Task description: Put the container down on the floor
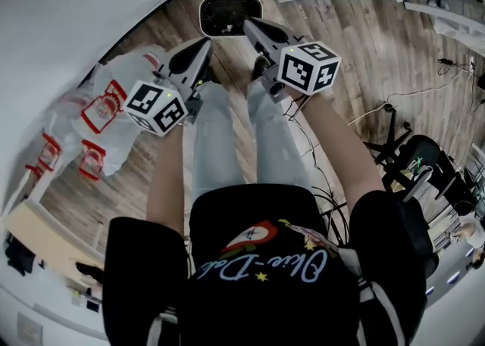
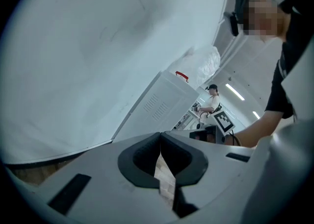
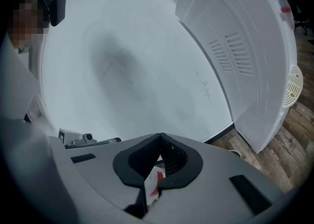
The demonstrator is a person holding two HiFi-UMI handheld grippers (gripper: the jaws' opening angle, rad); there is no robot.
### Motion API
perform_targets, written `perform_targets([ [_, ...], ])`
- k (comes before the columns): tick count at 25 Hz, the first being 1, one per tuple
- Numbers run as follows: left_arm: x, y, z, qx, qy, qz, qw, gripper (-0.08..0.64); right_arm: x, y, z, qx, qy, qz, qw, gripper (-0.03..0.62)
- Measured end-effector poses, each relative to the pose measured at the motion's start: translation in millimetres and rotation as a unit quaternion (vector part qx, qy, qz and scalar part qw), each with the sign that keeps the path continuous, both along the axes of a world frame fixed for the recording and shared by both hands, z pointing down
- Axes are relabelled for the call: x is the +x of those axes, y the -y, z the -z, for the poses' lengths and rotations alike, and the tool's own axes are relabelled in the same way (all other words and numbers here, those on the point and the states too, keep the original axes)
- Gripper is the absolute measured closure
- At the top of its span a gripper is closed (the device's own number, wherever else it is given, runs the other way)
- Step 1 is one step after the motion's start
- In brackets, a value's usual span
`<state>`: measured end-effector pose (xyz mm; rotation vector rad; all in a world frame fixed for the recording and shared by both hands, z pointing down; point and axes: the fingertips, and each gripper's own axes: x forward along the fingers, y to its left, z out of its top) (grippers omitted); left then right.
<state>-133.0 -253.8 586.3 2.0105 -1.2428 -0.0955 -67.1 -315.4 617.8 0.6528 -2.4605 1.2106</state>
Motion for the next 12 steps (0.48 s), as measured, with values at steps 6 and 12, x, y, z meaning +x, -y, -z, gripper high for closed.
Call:
perform_targets([
  [6,6.9,-0.4,55.8,0.028,0.011,-0.024,0.9993,0.557,10.0,-4.5,59.2,0.016,0.023,-0.03,0.999,0.594],
  [12,12.0,0.3,109.4,0.06,0.029,-0.04,0.997,0.555,13.2,-7.6,112.8,0.074,0.005,-0.013,0.997,0.593],
])
